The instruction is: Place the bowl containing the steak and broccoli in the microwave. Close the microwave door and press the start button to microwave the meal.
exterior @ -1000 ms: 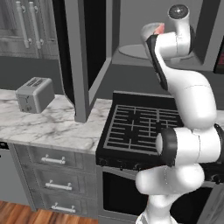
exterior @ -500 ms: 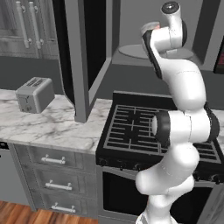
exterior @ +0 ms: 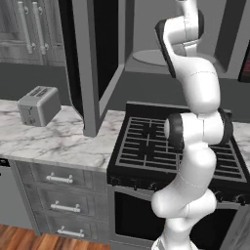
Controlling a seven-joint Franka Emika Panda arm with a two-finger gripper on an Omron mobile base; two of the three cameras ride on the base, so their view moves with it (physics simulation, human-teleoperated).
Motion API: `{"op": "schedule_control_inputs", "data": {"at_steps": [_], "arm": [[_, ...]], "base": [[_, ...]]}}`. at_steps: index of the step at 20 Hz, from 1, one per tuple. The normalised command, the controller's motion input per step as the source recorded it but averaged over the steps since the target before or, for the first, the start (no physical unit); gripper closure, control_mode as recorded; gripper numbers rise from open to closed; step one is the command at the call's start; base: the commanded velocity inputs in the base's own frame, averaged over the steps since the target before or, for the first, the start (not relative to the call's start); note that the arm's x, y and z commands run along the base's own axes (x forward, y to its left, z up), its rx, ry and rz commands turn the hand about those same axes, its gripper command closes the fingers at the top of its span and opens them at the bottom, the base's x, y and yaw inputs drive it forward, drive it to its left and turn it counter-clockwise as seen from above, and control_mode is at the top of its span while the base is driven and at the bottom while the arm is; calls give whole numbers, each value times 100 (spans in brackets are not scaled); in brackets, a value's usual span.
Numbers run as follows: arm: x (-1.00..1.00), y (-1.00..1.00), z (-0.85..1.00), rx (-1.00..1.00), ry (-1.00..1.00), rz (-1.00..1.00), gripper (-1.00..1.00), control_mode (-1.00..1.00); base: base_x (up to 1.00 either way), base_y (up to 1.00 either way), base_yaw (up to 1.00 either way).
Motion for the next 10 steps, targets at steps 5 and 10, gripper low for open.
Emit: {"op": "schedule_control_inputs", "data": {"at_steps": [5, 10], "arm": [[-10, 0, -100, 0, -39, 0, -100, -100], [-25, 1, -94, 0, -49, 0, -100, -100]], "base": [[0, 0, 0], [0, 0, 0]]}}
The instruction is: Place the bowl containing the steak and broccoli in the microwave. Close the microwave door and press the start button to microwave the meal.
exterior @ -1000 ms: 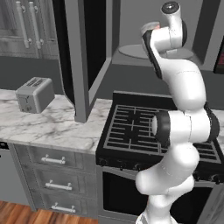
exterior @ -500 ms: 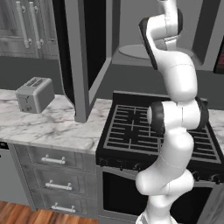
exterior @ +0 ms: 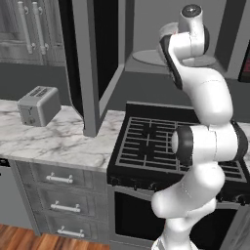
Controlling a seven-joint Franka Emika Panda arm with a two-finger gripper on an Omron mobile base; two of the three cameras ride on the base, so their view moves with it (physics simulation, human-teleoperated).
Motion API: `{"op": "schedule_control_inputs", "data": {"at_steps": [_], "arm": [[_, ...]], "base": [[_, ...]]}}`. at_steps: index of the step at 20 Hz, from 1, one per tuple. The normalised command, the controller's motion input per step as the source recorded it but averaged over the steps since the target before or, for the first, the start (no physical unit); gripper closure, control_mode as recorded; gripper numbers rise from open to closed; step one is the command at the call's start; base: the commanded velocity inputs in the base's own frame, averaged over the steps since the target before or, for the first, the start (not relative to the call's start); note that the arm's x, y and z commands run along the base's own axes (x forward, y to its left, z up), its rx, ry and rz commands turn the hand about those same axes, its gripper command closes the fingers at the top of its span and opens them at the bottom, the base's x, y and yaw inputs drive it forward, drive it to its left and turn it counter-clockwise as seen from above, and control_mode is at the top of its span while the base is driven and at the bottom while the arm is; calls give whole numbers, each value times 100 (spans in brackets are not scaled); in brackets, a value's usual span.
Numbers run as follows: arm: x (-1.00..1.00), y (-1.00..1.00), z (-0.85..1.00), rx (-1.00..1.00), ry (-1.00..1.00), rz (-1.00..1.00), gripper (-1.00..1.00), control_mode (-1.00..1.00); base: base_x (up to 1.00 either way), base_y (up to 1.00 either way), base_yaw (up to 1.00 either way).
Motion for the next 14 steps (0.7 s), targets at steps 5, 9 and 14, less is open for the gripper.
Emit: {"op": "schedule_control_inputs", "data": {"at_steps": [5, 9, 14], "arm": [[-16, 1, -13, 0, -41, 0, -100, -100], [-12, 18, 36, -3, -36, 0, -100, -100], [-40, 39, 61, -13, -38, 0, -100, -100]], "base": [[0, 0, 0], [0, 0, 0], [0, 0, 0]]}}
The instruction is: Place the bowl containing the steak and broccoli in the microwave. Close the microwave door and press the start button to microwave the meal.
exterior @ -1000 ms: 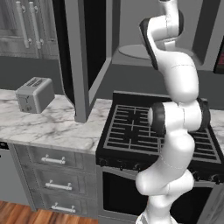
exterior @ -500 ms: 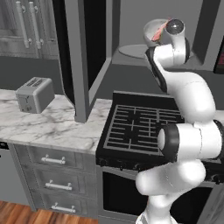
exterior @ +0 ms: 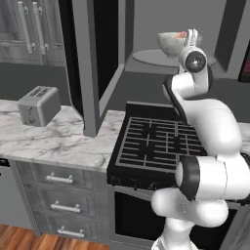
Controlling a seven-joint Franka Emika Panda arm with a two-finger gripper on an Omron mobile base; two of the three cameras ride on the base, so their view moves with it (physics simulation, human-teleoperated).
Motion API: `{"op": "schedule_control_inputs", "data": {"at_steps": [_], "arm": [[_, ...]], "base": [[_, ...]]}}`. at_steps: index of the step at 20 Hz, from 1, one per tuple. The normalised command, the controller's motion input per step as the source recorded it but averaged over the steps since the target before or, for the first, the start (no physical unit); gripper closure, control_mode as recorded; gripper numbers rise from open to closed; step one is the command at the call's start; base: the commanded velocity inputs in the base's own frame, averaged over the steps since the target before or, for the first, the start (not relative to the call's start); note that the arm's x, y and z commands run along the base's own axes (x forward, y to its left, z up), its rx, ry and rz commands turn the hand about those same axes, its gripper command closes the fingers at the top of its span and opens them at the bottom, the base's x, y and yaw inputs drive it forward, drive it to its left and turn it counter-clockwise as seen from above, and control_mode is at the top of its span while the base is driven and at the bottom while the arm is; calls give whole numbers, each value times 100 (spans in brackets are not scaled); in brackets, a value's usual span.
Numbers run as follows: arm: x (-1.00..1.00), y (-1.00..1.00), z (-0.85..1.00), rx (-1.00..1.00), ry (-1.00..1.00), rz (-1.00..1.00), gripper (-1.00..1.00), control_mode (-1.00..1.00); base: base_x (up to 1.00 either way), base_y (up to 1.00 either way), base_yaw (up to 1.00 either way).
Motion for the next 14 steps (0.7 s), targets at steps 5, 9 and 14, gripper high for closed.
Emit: {"op": "schedule_control_inputs", "data": {"at_steps": [5, 9, 14], "arm": [[-94, 40, 75, -22, -27, 0, -100, -100], [-100, 19, 43, -22, -9, 0, -100, -100], [-100, 7, 34, -13, 0, 0, -100, -100]], "base": [[0, 0, 0], [0, 0, 0], [0, 0, 0]]}}
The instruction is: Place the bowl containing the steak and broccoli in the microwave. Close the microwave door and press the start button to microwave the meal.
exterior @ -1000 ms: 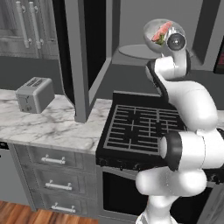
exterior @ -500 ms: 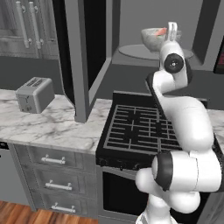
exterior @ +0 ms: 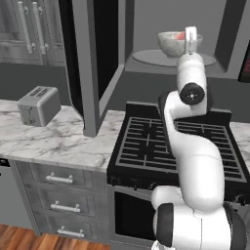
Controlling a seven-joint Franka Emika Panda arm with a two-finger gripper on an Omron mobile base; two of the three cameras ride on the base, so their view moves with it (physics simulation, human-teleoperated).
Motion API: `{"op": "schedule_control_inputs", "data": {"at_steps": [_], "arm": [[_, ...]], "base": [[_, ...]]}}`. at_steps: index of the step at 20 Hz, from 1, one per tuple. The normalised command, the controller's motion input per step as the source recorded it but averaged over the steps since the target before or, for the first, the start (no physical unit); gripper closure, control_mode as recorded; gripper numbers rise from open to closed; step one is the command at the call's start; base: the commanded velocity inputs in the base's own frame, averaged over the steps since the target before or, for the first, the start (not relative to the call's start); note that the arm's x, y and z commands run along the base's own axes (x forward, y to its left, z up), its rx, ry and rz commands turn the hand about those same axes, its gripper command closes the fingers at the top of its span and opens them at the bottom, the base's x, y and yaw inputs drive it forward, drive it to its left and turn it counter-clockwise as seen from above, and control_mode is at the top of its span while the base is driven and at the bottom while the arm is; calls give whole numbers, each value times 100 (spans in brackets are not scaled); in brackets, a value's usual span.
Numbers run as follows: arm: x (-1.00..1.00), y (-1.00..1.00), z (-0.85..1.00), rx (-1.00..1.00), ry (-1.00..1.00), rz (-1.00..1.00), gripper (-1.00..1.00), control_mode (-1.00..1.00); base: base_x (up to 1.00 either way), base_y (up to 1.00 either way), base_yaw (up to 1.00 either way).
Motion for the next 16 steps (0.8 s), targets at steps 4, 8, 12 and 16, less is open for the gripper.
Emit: {"op": "schedule_control_inputs", "data": {"at_steps": [4, 8, 12, 16], "arm": [[-100, 11, 44, -13, 8, 0, -100, -100], [-100, 26, 48, -11, 5, 0, -100, -100], [-89, 45, 38, 0, 2, -11, -100, -100], [-55, 35, 48, -5, 22, -8, -100, -100]], "base": [[0, 0, 0], [0, 0, 0], [0, 0, 0], [0, 0, 0]]}}
